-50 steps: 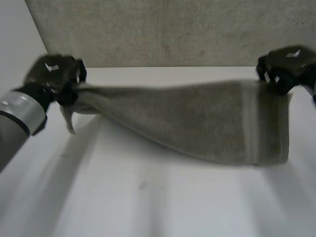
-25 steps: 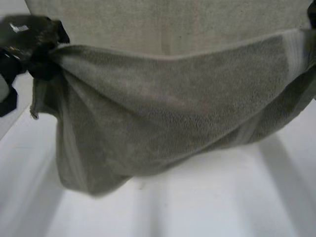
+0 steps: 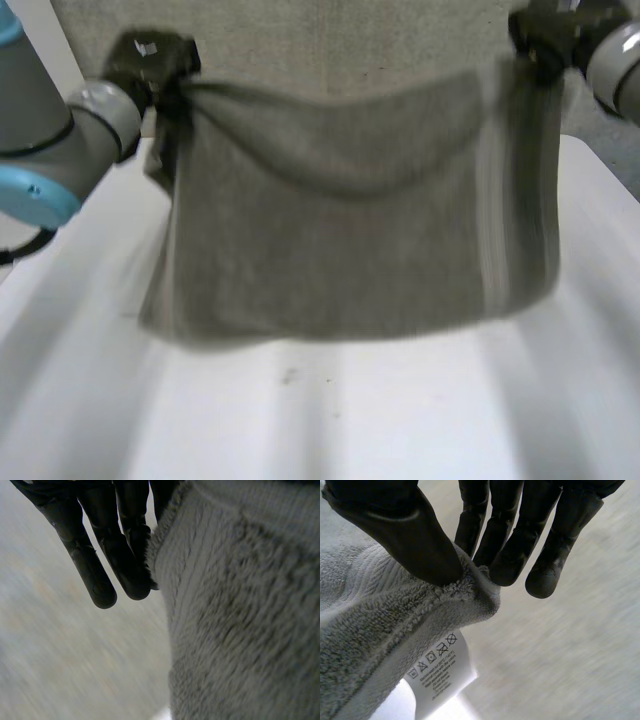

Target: Fold the towel.

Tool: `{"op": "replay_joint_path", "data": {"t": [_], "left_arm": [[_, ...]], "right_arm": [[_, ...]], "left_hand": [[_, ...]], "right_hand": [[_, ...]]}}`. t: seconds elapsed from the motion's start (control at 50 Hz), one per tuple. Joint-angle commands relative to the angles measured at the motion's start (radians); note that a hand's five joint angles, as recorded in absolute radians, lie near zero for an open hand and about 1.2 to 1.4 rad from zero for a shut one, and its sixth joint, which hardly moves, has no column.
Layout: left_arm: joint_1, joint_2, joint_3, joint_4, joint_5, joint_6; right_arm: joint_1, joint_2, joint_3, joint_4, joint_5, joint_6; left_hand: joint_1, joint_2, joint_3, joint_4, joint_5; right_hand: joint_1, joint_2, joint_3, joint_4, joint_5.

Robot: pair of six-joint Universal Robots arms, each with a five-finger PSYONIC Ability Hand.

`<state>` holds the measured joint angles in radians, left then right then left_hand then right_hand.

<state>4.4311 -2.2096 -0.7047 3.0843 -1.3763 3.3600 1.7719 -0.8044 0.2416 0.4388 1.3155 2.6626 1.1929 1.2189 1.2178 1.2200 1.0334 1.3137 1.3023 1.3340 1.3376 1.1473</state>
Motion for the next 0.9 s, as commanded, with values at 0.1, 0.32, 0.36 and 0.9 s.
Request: {"op": "replay_joint_path", "data": {"t": [0.1, 0.32, 0.36, 0.9], "left_arm": [[0.007, 0.070, 0.057, 0.139, -0.040, -0.183], [0.016, 0.093, -0.443, 0.096, 0.034, -0.123], [0.019, 0.082, -0.574, 0.146, 0.055, -0.044], [0.040, 0.068, -0.912, 0.332, 0.043, 0.220]], "right_arm": [[-0.006, -0.048, -0.048, -0.025, -0.016, 0.139], [-0.017, -0.183, 0.593, 0.005, -0.205, -0.010], [-0.019, -0.186, 0.679, -0.021, -0.203, -0.035], [-0.124, -0.324, 1.278, -0.273, -0.219, -0.159]], "left_hand": [[0.203, 0.177, 0.178, 0.176, 0.188], [0.203, 0.177, 0.178, 0.176, 0.188], [0.203, 0.177, 0.178, 0.176, 0.188], [-0.351, -0.377, -0.376, -0.378, -0.366]], "right_hand": [[0.083, 0.094, 0.062, 0.059, 0.074], [0.083, 0.094, 0.062, 0.059, 0.074], [0.083, 0.094, 0.062, 0.059, 0.074], [0.083, 0.094, 0.062, 0.059, 0.074]]}}
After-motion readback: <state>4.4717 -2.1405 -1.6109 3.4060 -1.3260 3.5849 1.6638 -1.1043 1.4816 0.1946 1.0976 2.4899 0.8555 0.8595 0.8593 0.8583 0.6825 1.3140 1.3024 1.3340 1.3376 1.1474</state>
